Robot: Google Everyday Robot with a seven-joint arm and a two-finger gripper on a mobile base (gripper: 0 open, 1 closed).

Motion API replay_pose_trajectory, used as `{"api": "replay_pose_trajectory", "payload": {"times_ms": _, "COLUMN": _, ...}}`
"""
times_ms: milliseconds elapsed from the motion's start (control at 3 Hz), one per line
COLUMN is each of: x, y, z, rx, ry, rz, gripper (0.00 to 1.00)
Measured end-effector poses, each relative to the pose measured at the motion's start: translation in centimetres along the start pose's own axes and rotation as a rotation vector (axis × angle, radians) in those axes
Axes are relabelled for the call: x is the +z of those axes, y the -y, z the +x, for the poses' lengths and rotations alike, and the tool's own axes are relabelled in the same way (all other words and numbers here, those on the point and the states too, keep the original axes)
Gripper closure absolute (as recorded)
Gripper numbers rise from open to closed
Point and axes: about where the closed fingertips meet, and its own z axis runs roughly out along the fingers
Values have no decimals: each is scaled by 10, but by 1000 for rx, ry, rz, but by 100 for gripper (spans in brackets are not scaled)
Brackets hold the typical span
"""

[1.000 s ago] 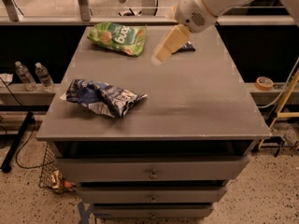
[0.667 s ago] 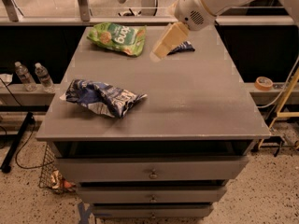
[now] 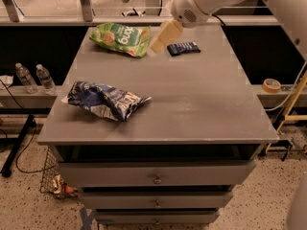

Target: Move green rice chip bag near blue chip bag

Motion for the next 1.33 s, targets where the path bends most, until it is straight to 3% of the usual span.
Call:
{"api": "replay_pose_trajectory", "payload": {"times_ms": 333, "x": 36, "y": 54, "z": -14, "rx": 21, "ry": 3, "rz": 85, "gripper": 0}}
{"api": "replay_pose_trajectory", "payload": {"times_ms": 667, "x": 73, "y": 85, "z": -23, "rx": 43, "ry": -25, "rz": 119, "gripper": 0}}
{"api": "replay_pose_trajectory", "payload": {"times_ms": 1333, "x": 144, "y": 99, "z": -18, "rx": 89, "ry": -113, "rz": 89, "gripper": 0}}
